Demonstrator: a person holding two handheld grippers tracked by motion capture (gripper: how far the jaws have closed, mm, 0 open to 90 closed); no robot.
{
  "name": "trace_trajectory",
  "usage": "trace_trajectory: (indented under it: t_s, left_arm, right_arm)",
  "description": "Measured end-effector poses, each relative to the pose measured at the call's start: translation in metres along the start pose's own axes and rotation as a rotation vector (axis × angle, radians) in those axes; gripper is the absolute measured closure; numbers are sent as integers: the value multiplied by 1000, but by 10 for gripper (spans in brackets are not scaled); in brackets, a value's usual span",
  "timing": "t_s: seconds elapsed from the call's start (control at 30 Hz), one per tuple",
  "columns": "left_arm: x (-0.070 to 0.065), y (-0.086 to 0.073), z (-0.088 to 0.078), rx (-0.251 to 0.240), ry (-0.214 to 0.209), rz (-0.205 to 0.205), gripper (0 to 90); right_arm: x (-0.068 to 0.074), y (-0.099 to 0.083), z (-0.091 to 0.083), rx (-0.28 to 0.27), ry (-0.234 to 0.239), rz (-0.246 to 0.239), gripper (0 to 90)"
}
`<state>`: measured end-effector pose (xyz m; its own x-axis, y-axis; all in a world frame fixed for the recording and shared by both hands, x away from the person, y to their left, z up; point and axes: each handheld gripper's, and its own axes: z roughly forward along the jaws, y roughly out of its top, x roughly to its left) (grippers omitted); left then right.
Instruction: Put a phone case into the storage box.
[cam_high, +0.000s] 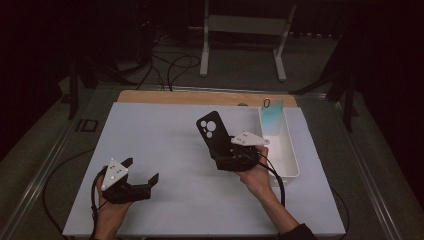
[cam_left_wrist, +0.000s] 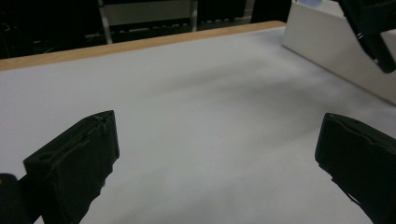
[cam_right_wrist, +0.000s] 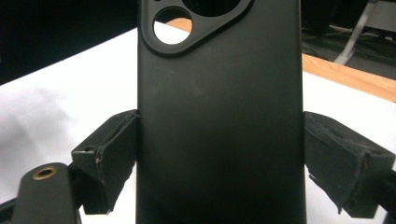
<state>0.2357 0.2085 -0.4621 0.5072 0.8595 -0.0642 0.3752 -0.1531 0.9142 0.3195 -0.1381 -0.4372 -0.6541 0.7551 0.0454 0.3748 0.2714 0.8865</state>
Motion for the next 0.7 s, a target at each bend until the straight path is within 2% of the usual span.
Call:
trace_trajectory:
  t_s: [0.23, 0.27, 0.37, 0.43, 0.6, 0.7]
  left_arm:
    - [-10, 21, 5, -17, -30, 0, 6]
    - [-14, 29, 8, -26, -45, 3, 9]
    - [-20, 37, 13, -29, -58, 6, 14]
    - [-28, 47, 19, -34, -85, 16, 16]
    - [-38, 60, 32, -38, -134, 4, 25]
    - [-43, 65, 38, -37, -142, -3, 48]
  right_arm:
    - [8, 0, 0, -36, 15, -11, 144]
    - [11, 1, 0, -45, 20, -14, 144]
    - [14, 1, -2, -57, 25, -24, 144]
    - [15, 1, -3, -63, 29, -27, 144]
    - [17, 1, -4, -68, 37, -32, 143]
    - [19, 1, -4, -70, 45, -33, 144]
